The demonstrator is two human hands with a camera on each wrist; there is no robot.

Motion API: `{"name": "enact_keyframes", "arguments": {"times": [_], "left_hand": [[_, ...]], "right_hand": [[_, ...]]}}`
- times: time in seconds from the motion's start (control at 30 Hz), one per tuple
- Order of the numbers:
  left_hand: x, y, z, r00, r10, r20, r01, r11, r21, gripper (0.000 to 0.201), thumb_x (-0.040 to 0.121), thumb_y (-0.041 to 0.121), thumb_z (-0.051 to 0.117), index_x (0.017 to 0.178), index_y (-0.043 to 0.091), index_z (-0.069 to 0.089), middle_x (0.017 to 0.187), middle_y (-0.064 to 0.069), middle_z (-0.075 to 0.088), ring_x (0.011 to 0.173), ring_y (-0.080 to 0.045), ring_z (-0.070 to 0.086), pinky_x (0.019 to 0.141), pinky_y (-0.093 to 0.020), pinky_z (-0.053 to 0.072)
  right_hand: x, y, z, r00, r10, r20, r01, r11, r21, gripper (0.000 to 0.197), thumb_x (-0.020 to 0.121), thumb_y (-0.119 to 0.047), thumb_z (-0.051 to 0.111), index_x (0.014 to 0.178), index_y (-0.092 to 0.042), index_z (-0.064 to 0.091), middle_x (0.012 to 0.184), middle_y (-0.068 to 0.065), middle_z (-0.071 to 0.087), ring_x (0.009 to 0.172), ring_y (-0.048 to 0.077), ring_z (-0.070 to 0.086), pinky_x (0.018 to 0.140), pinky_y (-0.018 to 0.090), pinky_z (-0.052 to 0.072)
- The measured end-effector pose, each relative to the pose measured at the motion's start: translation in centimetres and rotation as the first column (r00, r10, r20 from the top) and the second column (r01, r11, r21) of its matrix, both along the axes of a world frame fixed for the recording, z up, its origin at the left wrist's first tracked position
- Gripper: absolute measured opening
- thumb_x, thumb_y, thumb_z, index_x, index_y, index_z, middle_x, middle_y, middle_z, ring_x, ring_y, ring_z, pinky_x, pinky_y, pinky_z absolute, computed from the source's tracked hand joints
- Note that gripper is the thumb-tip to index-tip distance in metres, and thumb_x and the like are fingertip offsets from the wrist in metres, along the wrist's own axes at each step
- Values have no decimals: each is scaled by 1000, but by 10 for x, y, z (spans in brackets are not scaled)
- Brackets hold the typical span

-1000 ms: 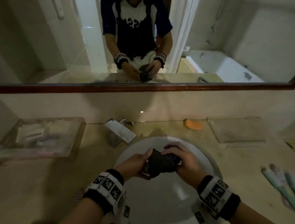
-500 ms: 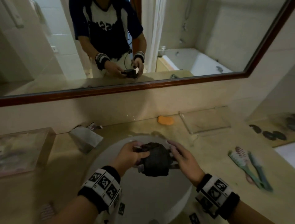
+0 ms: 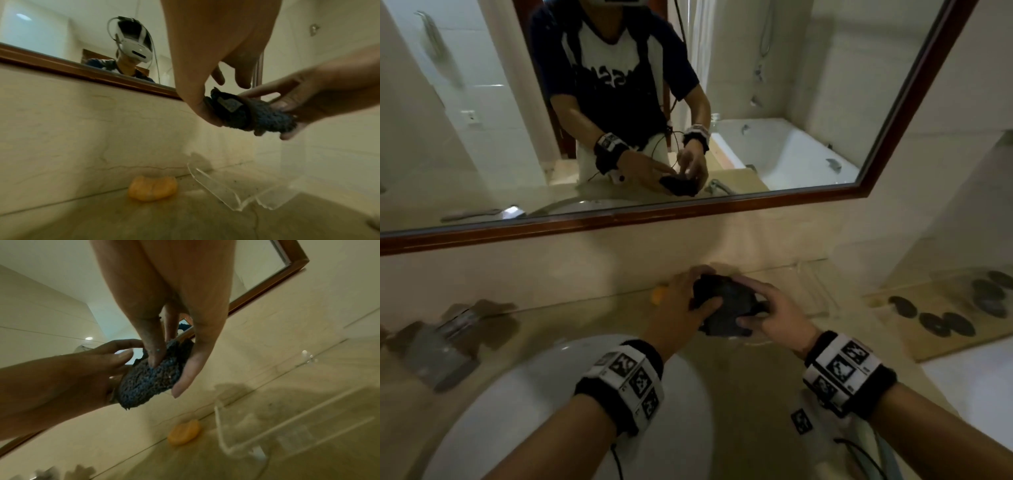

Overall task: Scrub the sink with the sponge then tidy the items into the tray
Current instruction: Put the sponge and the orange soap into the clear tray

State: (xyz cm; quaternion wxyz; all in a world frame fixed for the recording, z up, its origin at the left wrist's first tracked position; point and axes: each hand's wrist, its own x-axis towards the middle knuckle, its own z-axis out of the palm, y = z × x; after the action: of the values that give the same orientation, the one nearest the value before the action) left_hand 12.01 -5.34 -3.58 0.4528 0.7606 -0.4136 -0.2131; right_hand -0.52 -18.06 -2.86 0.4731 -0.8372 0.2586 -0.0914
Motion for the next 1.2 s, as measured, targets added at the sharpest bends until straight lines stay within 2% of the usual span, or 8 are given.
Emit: {"name": "enact_keyframes", "arguments": {"times": [0.1,0.2,0.33,0.47,0.6,0.73,0.87,1.2], "left_hand": [[-5,-35,-21,995,-80,57,69,982,177,47,84,22,69,126,24,49,144,-7,31,129,-27,41,110,-42,41],[-6,-63,-38,993,-61,105,32,965,261,51,82,23,70,128,24,50,143,-6,37,128,-27,44,109,-34,40],[-1,-90,-58,994,-46,104,9,942,336,59,81,27,70,136,24,48,148,-6,41,136,-26,40,114,-37,35],[-1,-104,-75,964,-188,189,91,900,427,47,94,23,54,140,22,43,155,-3,27,138,-24,36,112,-26,31],[-6,-101,-88,884,-271,381,20,836,548,44,95,30,51,138,24,45,160,-3,8,144,-28,22,115,-35,25],[-3,-106,-86,787,-327,524,-8,842,539,48,93,40,49,138,24,43,155,0,26,141,-26,25,112,-38,24],[0,-105,-87,815,-340,469,-21,791,611,47,94,43,46,138,25,43,147,2,40,135,-21,35,111,-34,24],[-5,-100,-86,853,-321,412,16,805,594,44,96,32,46,139,20,42,149,-1,37,132,-23,40,113,-31,26]], "right_hand": [[5,-44,-8,998,15,-55,-16,1000,-16,68,75,7,70,135,-13,46,129,5,50,121,17,45,97,20,40],[13,-71,-22,991,88,-98,-89,996,-4,64,77,9,67,135,-8,46,124,2,49,115,8,40,89,7,33],[26,-97,-46,977,101,-188,-125,985,-120,55,81,-3,67,133,-9,49,135,13,52,126,25,48,105,30,38],[29,-112,-68,916,90,-391,-158,977,-144,61,81,-15,68,136,-20,43,133,14,46,123,32,47,104,38,41],[26,-110,-83,873,122,-472,-214,966,-148,58,81,-23,70,133,-23,46,127,12,48,115,31,52,102,38,44],[28,-109,-80,884,167,-436,-241,963,-121,51,83,-21,67,131,-20,50,129,12,49,116,31,52,103,41,43],[33,-109,-73,852,201,-483,-312,936,-161,48,87,-22,62,133,-21,50,131,14,49,120,30,49,103,35,41],[50,-93,-79,819,77,-569,-314,889,-332,30,90,-20,53,118,-12,61,118,13,53,105,31,54,91,38,51]]}}
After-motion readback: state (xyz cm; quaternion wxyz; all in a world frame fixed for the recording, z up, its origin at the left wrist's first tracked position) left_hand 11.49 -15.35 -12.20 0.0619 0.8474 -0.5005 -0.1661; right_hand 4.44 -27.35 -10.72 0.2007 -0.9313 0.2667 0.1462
